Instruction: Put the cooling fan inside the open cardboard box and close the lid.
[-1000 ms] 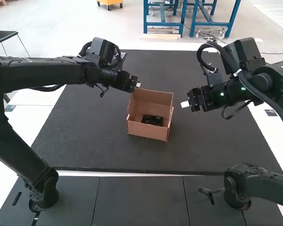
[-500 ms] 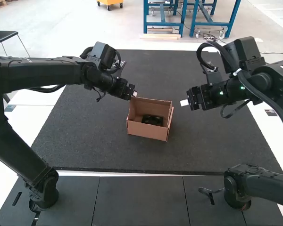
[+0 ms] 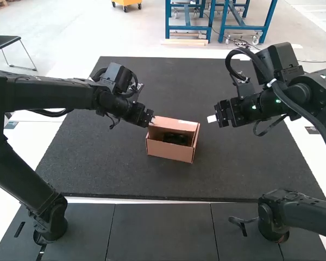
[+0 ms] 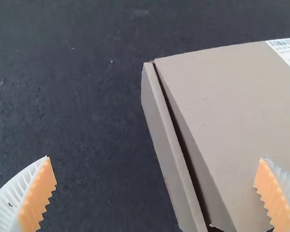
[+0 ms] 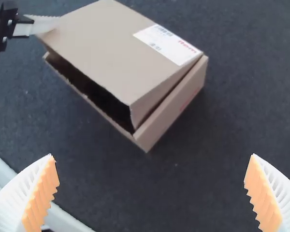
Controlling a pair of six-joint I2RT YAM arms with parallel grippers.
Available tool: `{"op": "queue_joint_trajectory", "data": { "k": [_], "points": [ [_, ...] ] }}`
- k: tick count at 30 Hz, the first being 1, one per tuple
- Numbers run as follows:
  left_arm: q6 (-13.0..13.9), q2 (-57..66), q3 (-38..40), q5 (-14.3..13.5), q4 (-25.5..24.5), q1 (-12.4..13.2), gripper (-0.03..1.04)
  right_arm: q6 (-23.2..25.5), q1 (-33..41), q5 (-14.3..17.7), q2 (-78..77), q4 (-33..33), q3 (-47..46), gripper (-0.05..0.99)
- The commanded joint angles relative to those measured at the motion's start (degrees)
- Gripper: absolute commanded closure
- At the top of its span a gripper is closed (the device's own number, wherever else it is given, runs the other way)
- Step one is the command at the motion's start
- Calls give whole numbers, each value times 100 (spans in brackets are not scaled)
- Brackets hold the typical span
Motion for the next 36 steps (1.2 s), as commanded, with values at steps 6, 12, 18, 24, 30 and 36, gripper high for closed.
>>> {"op": "queue_joint_trajectory", "data": {
  "k": [6,12,18,24,30,36],
  "points": [
    [17,-29,-338,117,305,-58,4,15,73,-16,-4,-3,85,6],
    [52,173,-619,161,621,-58,4,15,73,-16,-4,-12,94,6],
    [96,436,-733,161,893,-58,4,15,64,-16,-4,-21,103,6],
    [114,683,-751,152,1052,-49,4,24,64,-16,-4,-47,121,6],
    [114,436,-602,161,436,-32,4,42,29,-16,-13,-38,138,6],
    [-62,-478,-417,152,129,-23,4,103,11,-16,-30,-38,226,6]
  ]
}}
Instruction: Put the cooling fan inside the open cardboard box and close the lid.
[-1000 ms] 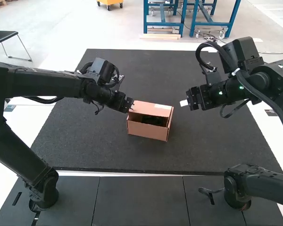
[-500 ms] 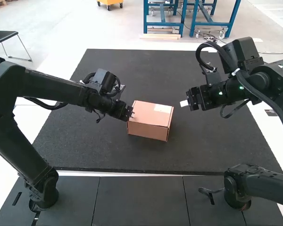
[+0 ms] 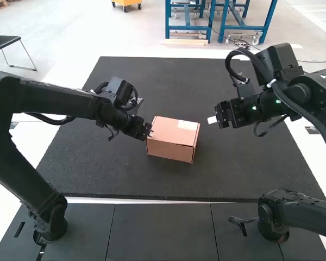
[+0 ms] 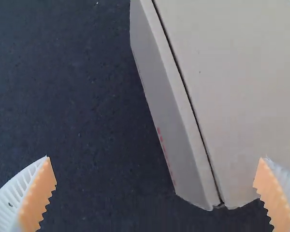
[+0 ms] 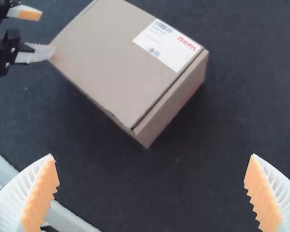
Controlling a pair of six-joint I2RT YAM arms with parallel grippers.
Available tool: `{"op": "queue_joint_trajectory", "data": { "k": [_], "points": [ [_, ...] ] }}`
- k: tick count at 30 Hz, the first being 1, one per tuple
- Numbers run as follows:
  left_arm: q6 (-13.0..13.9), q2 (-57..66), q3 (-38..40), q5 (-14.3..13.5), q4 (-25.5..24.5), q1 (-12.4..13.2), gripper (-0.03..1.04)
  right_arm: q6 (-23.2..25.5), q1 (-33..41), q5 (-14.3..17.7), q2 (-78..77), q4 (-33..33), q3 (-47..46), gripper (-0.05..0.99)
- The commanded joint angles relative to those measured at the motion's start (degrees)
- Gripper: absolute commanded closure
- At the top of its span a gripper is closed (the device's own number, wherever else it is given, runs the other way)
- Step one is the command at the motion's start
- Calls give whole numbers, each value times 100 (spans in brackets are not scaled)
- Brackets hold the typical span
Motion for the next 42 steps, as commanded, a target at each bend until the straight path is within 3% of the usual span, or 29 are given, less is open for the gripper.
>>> {"op": "queue_joint_trajectory", "data": {
  "k": [1,4,7,14,19,20,23,30,34,38,42],
  "points": [
    [-69,-618,145,-45,-64,-25,4,114,11,-16,-37,67,241,6],
    [-121,-979,180,-53,-363,45,4,237,11,-16,-37,84,250,4],
    [-130,-1313,154,-53,-495,274,4,387,2,72,-81,304,198,4],
    [116,-2068,-154,-80,-46,863,4,422,-77,608,-353,1473,-347,3],
    [195,-2543,-681,-89,578,1258,4,501,-481,652,-652,2264,-629,3],
    [204,-2657,-804,-106,727,1302,4,712,-569,652,-723,2405,-673,3],
    [274,-2991,-1261,-124,1386,1381,5,1046,-815,661,-933,2835,-919,3],
    [503,-3826,-2263,219,2617,1460,6,967,-1386,670,-1461,3925,-1868,3],
    [283,-4433,-2773,201,3214,1575,10,791,-1632,652,-1812,4417,-2395,3],
    [256,-5215,-3239,149,3452,1768,10,431,-1870,670,-2278,5217,-3098,3],
    [213,-6032,-3705,307,3513,1953,10,299,-2142,600,-2700,5920,-3810,3]
  ]
}}
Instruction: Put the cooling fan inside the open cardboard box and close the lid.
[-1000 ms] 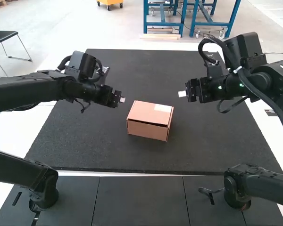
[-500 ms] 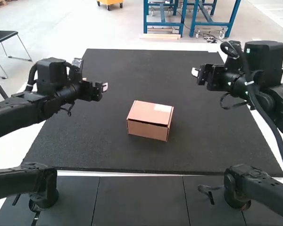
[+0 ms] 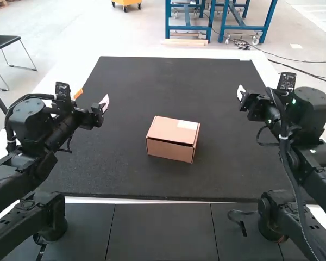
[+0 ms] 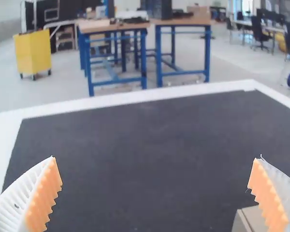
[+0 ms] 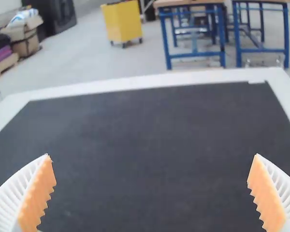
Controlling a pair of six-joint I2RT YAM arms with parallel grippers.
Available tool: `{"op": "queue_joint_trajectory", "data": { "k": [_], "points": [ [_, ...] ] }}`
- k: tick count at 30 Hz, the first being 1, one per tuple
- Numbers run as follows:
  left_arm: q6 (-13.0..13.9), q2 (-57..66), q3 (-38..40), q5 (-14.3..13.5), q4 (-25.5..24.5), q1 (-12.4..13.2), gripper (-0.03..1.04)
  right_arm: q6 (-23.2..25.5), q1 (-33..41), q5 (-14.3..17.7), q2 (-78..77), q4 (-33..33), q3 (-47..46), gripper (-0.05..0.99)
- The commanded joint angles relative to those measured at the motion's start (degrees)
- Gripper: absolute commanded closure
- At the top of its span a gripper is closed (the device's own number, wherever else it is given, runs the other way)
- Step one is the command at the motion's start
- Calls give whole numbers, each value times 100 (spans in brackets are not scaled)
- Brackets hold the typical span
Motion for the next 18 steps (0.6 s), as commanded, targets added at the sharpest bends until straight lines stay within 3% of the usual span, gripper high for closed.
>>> {"op": "queue_joint_trajectory", "data": {
  "k": [1,6,13,17,18],
  "points": [
    [-186,-609,-272,283,47,183,10,-250,-252,-21,-336,328,-436,3],
    [-397,-1505,-386,600,-129,385,10,-259,-410,-258,-925,565,-955,3],
    [-529,-2771,-1106,626,-191,367,10,-312,-331,-267,-1971,671,-1737,3],
    [-608,-2709,-1212,565,-410,402,10,-21,-331,119,-2357,706,-1992,3],
    [-564,-2709,-1212,556,-463,393,10,22,-313,453,-2331,548,-2001,3]
  ]
}}
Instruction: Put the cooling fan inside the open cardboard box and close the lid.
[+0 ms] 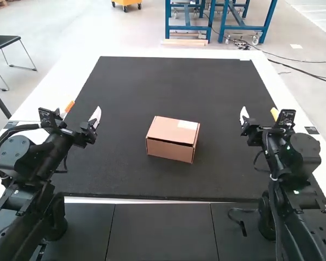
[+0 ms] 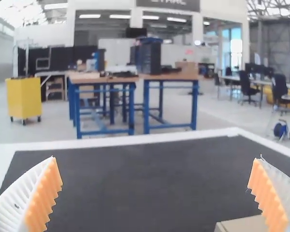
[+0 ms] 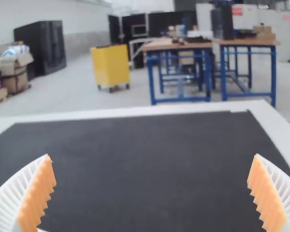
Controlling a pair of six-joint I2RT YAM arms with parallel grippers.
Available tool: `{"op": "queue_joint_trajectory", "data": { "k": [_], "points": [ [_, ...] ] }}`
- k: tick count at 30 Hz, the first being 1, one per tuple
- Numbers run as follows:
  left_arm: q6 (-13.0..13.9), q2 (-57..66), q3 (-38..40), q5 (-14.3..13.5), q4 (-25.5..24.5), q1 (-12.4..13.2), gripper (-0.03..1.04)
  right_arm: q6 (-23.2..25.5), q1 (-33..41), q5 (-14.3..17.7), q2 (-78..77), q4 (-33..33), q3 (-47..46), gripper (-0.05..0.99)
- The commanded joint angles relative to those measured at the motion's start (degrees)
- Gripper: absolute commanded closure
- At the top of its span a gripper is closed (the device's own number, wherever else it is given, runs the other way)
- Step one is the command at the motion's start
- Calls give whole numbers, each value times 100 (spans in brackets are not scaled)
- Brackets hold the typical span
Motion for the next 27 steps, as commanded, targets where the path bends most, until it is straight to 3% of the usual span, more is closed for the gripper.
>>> {"op": "queue_joint_trajectory", "data": {
  "k": [1,5,9,11,19,27],
  "points": [
    [36,-60,-32,-45,-114,48,9,118,80,811,-38,-131,1,3],
    [466,-60,-32,-81,-747,31,6,259,256,838,-47,-632,-16,3],
    [660,-60,-32,-98,-1178,39,5,250,274,838,-47,-992,-16,3],
    [677,-60,-32,-98,-1186,57,5,241,274,829,-47,-1238,-16,3],
    [897,-60,-23,-168,-1459,74,5,197,265,838,-47,-1159,-16,3],
    [1565,-60,-32,-160,-1564,118,5,180,265,838,-56,-1159,-16,3]
  ]
}}
